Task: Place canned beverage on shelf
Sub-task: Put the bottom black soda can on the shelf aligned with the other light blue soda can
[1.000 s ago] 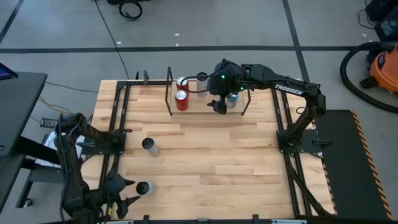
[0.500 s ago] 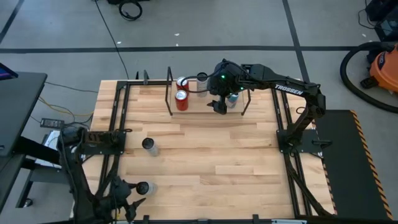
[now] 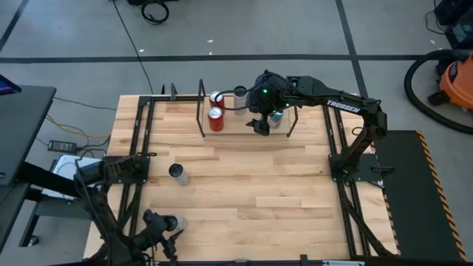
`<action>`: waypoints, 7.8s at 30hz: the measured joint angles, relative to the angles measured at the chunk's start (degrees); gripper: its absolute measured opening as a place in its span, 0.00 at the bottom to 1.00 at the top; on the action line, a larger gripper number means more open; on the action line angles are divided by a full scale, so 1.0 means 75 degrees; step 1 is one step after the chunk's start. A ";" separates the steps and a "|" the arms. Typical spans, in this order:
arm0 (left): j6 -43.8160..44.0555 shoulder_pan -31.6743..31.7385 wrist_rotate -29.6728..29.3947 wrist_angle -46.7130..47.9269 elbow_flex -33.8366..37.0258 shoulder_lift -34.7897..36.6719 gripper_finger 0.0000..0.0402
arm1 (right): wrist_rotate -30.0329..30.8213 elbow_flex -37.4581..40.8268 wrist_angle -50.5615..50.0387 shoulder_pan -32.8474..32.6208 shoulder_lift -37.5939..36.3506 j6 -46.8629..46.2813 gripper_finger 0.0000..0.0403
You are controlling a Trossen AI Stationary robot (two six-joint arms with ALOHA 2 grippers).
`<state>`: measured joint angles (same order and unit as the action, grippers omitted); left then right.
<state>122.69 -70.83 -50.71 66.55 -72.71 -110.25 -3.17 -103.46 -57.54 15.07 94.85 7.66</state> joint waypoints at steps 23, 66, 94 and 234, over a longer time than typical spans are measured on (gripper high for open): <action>-0.0045 0.0353 -0.0129 -0.0090 0.0000 -0.0456 0.66 | 0.0001 0.0000 0.0003 0.0000 0.0000 0.0000 0.89; -0.8285 0.4706 0.1012 -0.1456 -0.0659 0.3405 0.66 | -0.2428 -0.0028 0.0017 -0.1840 0.0000 0.0805 0.89; -1.4647 0.8291 0.4619 -0.3825 -0.0659 0.3717 0.66 | -0.0261 -0.0087 0.2124 -0.2246 -0.0041 0.0800 0.89; -1.6859 0.9609 0.5568 -0.3635 -0.0659 0.5956 0.79 | 0.0183 0.7041 0.7632 0.1701 -0.2069 -0.0082 0.69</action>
<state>-3.75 1.23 -8.95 39.29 -77.65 -65.58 -1.79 -50.65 -0.30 27.83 79.33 7.05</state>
